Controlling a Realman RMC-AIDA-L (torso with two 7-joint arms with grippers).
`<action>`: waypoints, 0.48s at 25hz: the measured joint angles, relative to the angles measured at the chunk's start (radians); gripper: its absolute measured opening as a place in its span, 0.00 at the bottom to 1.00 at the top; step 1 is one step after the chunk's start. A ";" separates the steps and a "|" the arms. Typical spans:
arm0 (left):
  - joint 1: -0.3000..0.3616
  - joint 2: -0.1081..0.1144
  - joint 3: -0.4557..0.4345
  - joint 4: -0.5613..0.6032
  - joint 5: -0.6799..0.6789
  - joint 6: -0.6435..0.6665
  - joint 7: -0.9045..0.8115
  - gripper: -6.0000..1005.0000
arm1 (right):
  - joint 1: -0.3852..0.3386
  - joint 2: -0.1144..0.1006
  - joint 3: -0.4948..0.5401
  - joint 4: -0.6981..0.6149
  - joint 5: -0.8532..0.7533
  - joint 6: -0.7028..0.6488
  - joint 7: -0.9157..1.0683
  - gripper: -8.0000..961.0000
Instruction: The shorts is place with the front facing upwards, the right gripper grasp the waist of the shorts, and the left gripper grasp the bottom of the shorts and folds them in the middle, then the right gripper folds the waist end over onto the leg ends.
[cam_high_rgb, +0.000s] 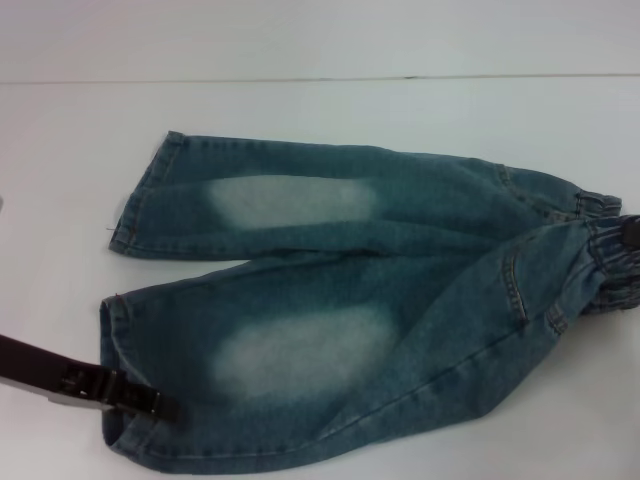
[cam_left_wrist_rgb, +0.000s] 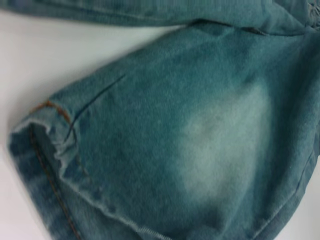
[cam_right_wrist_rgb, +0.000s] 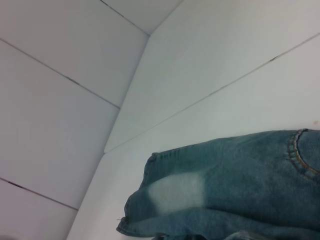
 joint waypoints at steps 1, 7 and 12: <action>-0.002 0.000 0.001 0.004 0.000 -0.001 0.001 0.55 | 0.000 0.000 0.000 0.000 0.000 -0.001 0.000 0.06; -0.004 -0.001 0.035 0.014 0.003 -0.008 0.001 0.31 | -0.002 0.001 0.000 0.000 0.000 -0.010 0.001 0.06; -0.004 -0.001 0.040 0.015 0.004 -0.012 0.000 0.14 | -0.002 0.001 0.000 0.000 0.000 -0.010 0.001 0.06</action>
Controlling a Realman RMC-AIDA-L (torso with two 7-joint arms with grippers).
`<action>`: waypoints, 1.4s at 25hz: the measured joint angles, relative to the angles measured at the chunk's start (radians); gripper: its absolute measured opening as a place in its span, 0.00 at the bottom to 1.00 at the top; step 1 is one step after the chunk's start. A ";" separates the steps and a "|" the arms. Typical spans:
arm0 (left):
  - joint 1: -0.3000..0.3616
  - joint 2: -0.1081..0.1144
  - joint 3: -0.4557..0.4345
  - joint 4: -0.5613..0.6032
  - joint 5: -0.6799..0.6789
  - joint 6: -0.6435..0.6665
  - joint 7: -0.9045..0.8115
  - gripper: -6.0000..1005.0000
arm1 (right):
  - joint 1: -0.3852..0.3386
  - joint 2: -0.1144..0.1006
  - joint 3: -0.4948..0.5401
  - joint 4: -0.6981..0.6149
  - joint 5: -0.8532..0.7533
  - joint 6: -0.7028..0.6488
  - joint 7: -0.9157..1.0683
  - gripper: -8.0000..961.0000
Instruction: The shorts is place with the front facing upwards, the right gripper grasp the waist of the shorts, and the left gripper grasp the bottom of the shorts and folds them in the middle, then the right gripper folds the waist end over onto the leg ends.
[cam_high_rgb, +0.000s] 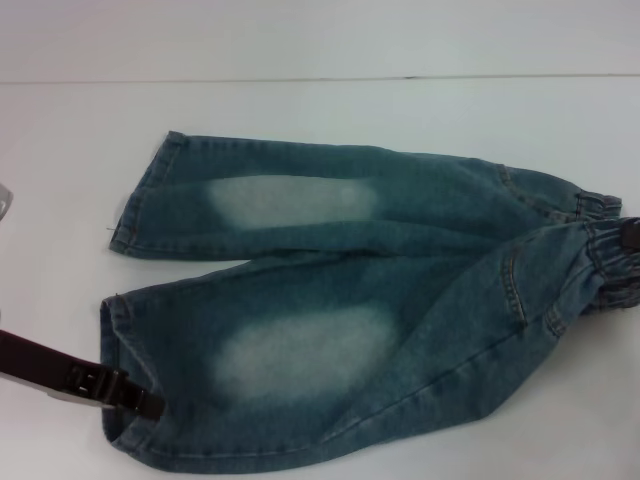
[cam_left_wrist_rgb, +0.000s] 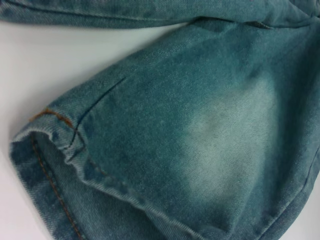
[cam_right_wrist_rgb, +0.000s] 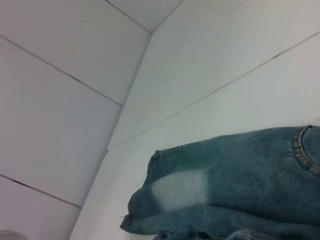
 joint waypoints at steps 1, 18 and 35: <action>0.000 0.000 -0.002 0.001 0.000 0.000 -0.001 0.11 | 0.000 0.000 0.000 0.000 0.000 0.000 0.000 0.06; -0.004 0.013 -0.092 0.004 -0.066 0.004 0.026 0.01 | -0.014 -0.002 0.011 0.000 0.003 0.010 -0.007 0.05; 0.005 0.041 -0.269 -0.007 -0.194 -0.009 0.154 0.01 | -0.033 0.000 0.034 0.010 0.032 0.040 -0.007 0.05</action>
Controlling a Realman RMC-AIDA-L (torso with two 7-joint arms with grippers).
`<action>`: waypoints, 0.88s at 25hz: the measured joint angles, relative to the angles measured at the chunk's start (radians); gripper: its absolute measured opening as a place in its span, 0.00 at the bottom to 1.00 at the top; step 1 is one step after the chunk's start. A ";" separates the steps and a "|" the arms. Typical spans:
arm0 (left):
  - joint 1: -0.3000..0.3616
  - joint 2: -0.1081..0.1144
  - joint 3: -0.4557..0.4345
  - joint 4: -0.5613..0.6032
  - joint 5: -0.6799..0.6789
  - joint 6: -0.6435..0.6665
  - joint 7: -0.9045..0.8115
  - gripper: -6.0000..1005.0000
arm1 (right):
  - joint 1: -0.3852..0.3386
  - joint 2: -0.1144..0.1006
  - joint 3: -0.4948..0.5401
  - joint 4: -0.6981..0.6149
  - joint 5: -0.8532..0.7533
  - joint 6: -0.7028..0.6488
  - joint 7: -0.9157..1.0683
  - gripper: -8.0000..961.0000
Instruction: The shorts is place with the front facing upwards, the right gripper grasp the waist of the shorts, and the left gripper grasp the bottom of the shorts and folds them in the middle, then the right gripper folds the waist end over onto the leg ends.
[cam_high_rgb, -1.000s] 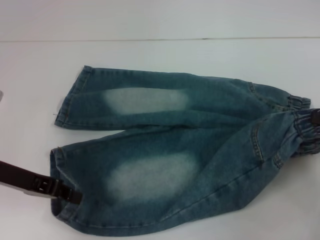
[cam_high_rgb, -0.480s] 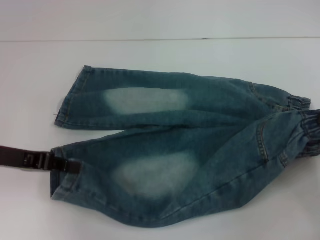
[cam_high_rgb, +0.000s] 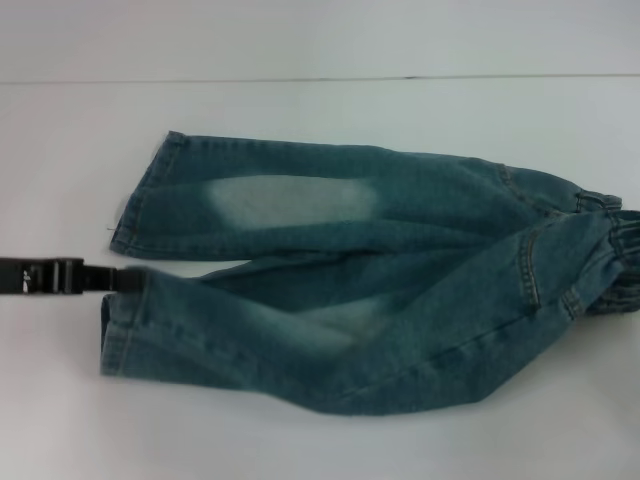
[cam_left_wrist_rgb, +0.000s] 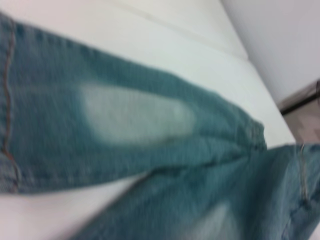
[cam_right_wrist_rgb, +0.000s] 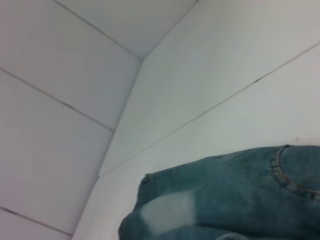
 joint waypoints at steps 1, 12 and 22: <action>-0.002 0.004 -0.013 -0.002 -0.010 -0.005 0.010 0.01 | -0.001 0.001 0.000 0.001 0.000 0.009 0.001 0.05; -0.003 0.032 -0.095 -0.011 -0.097 -0.124 0.047 0.01 | -0.003 0.012 0.040 0.055 0.000 0.122 0.020 0.06; -0.046 0.040 -0.084 -0.108 -0.128 -0.278 0.116 0.02 | -0.008 0.015 0.157 0.156 0.098 0.210 0.034 0.05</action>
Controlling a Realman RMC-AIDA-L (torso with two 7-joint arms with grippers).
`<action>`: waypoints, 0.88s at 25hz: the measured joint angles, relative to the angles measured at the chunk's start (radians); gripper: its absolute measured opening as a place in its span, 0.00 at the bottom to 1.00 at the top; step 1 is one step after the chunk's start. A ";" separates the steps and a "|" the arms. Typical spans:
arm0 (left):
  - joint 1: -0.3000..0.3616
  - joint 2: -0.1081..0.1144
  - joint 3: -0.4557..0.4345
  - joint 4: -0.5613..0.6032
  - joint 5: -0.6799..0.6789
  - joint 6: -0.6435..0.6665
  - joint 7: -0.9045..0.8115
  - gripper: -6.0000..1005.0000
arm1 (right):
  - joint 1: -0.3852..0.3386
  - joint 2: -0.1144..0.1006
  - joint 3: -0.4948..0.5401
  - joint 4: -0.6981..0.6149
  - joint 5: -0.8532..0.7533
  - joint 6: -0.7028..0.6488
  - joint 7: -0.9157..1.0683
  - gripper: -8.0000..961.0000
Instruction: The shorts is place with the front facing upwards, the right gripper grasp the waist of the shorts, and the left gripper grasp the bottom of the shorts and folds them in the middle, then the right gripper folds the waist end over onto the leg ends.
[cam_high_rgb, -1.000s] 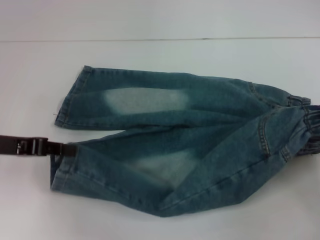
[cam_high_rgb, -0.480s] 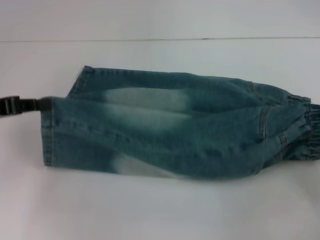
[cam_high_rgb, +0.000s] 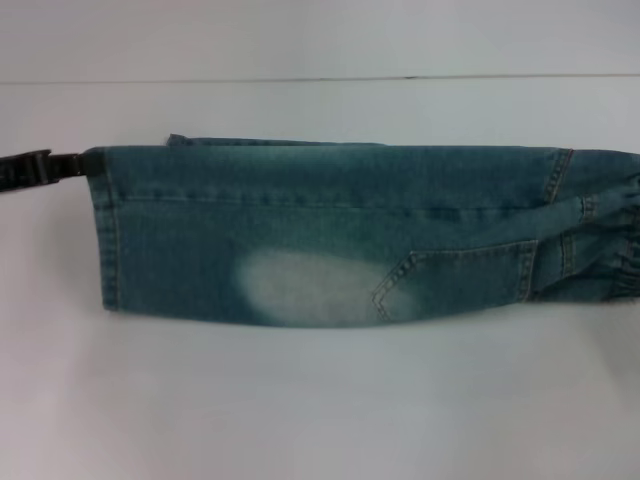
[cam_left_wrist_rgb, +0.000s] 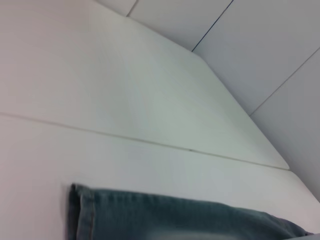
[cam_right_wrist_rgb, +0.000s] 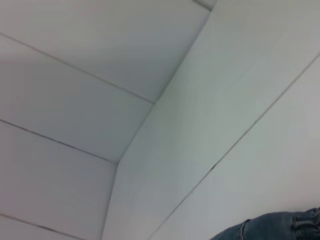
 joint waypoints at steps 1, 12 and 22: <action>-0.007 0.001 0.000 -0.010 0.000 -0.009 0.005 0.02 | 0.001 0.001 0.000 0.005 0.002 0.008 0.000 0.05; -0.070 0.007 0.014 -0.066 -0.002 -0.114 0.051 0.02 | 0.011 0.022 -0.002 0.031 0.071 0.102 -0.023 0.06; -0.102 0.007 0.064 -0.126 -0.002 -0.273 0.074 0.02 | 0.036 0.048 -0.008 0.040 0.119 0.205 -0.030 0.06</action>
